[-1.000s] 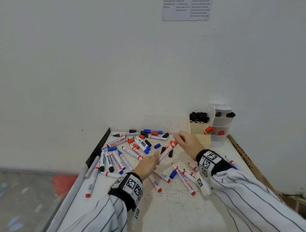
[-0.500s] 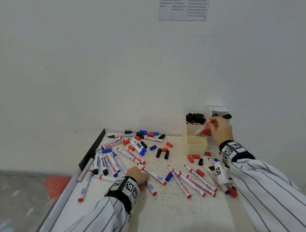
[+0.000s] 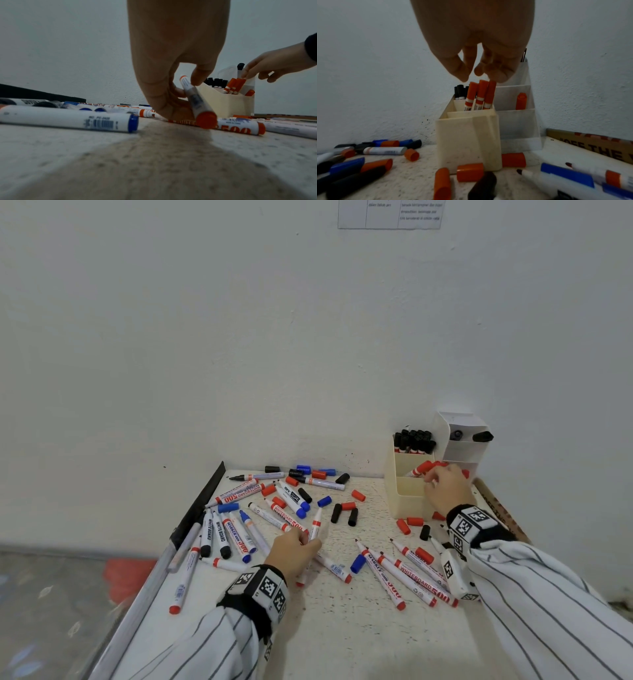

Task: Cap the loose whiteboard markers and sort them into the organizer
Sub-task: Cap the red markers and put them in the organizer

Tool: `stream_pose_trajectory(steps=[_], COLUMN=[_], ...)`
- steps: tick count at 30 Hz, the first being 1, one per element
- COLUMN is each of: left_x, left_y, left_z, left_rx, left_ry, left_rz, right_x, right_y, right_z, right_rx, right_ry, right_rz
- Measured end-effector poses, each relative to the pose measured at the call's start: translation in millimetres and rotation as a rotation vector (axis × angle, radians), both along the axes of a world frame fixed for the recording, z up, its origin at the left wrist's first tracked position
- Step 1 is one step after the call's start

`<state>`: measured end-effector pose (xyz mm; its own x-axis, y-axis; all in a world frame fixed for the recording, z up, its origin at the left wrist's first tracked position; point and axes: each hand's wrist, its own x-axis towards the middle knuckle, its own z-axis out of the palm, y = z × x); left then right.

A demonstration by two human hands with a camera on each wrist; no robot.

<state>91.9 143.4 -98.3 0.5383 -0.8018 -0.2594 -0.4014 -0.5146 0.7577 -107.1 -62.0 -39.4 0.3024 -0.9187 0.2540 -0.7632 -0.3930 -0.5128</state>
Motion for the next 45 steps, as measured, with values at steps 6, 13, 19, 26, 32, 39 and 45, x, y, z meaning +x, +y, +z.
stream_pose_trajectory(steps=[6,13,19,26,32,39,45], left_x=[-0.7,-3.3,-6.7,-8.2,-8.8,-7.4,-7.9], left_y=[-0.3,-2.2,-3.6,-1.8,-2.1,-2.2,-2.7], left_z=[-3.9,-3.8,-5.0,-5.9,-6.3,-7.8,-7.3], left_rx=[-0.009,-0.035,-0.118,-0.162,-0.152,-0.167,-0.165], left_ry=[-0.046,-0.049,-0.044,-0.040,-0.125,-0.125,-0.109], left_rz=[-0.061,-0.060,-0.065,-0.075,-0.093,-0.136,-0.166], right_x=[-9.1,-19.0,-15.3,-3.0,24.3,41.0,41.5], right_y=[21.2,29.8,35.1,43.0,67.0,81.6,82.3], right_z=[-17.5,-39.0,-46.3,-37.1,-24.4,-27.0,-28.7], right_rx=[0.480,0.452,0.382,0.238,0.234,0.188,0.192], right_ry=[0.328,0.488,0.491,0.172,-0.029,-0.052,-0.081], right_rz=[0.174,0.206,0.211,0.284,0.425,0.487,0.559])
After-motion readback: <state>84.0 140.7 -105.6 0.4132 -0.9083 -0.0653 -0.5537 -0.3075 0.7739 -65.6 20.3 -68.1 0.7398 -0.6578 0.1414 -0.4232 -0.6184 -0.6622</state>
